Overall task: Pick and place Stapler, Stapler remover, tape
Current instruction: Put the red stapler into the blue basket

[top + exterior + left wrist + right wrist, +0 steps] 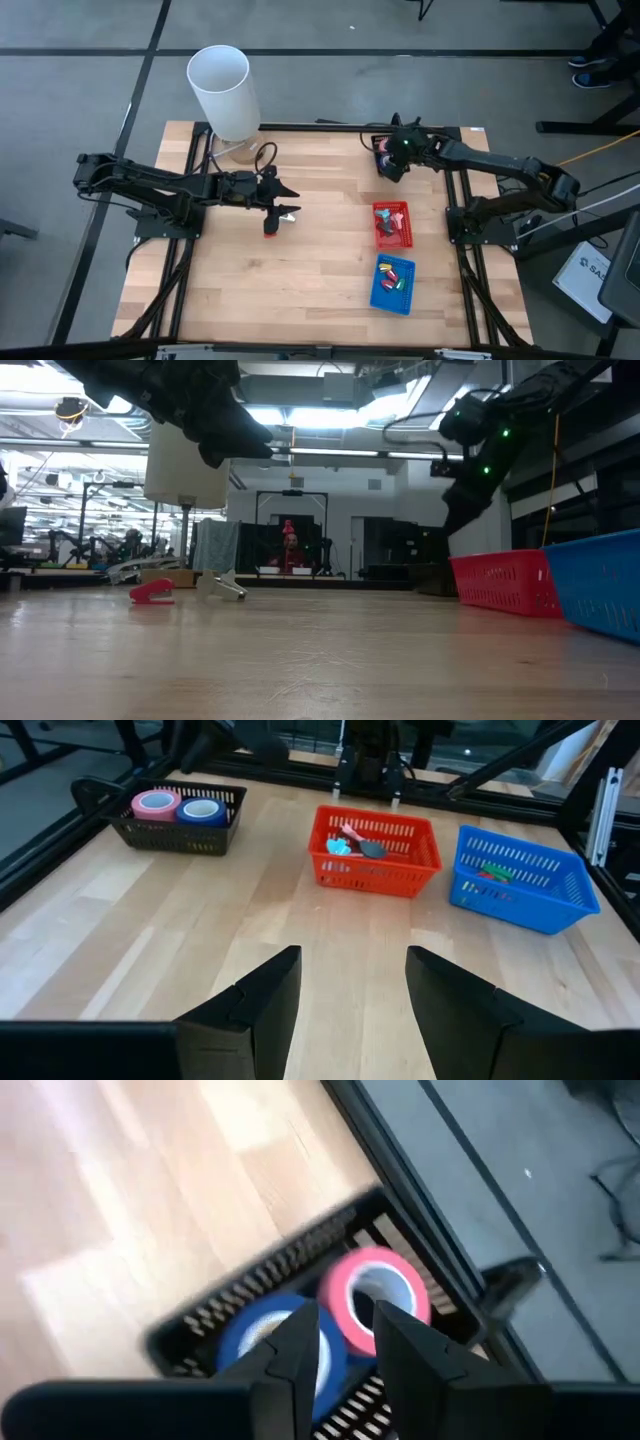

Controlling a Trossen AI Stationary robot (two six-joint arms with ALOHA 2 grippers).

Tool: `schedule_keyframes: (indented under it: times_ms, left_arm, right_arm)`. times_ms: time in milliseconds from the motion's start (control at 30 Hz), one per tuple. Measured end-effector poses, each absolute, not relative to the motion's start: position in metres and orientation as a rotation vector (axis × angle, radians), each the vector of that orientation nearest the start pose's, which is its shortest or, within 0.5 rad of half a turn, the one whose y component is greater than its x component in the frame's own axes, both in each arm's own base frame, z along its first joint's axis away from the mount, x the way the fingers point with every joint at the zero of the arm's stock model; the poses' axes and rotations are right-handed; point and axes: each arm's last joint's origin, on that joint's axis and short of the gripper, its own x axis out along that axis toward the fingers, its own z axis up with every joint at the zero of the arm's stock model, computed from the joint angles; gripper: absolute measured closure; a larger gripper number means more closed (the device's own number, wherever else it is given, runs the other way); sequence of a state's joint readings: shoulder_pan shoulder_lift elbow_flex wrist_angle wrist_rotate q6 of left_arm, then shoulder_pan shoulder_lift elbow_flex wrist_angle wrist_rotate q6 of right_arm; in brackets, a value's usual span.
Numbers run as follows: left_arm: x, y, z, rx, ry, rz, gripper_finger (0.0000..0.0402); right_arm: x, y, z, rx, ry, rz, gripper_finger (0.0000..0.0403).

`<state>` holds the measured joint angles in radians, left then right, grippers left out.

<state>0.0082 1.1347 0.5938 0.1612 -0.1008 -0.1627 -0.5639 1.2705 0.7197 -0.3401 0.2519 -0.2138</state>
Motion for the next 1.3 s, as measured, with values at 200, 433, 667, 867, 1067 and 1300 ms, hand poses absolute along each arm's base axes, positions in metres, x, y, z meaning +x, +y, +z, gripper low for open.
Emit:
schedule_keyframes:
  times_ms: [200, 433, 667, 867, 1067, 1300]
  left_arm:
    - [0.239, 0.005, 0.233, -0.143, 0.367, 0.136, 0.0222]
    - [0.239, 0.002, 0.233, -0.141, 0.364, 0.123, 0.0222]
    - [0.238, -0.008, 0.23, -0.137, 0.401, 0.089, 0.0222]
    - [0.233, -0.015, 0.221, -0.16, 0.508, 0.078, 0.0222]
    - [0.224, -0.023, 0.209, -0.227, 0.656, 0.089, 0.0222]
    - [0.211, -0.029, 0.195, -0.324, 0.838, 0.151, 0.0222]
  right_arm:
    - [0.201, -0.124, 0.22, 0.024, 0.863, -0.551, 0.0302]
    - [0.213, -0.104, 0.224, 0.09, 0.78, -0.296, 0.0302]
    - [0.23, -0.076, 0.228, 0.041, 0.686, -0.185, 0.0302]
    - [0.241, -0.05, 0.233, -0.007, 0.622, -0.08, 0.0302]
    - [0.247, -0.031, 0.237, -0.016, 0.567, -0.013, 0.0302]
    - [0.25, -0.019, 0.24, -0.031, 0.524, 0.031, 0.0302]
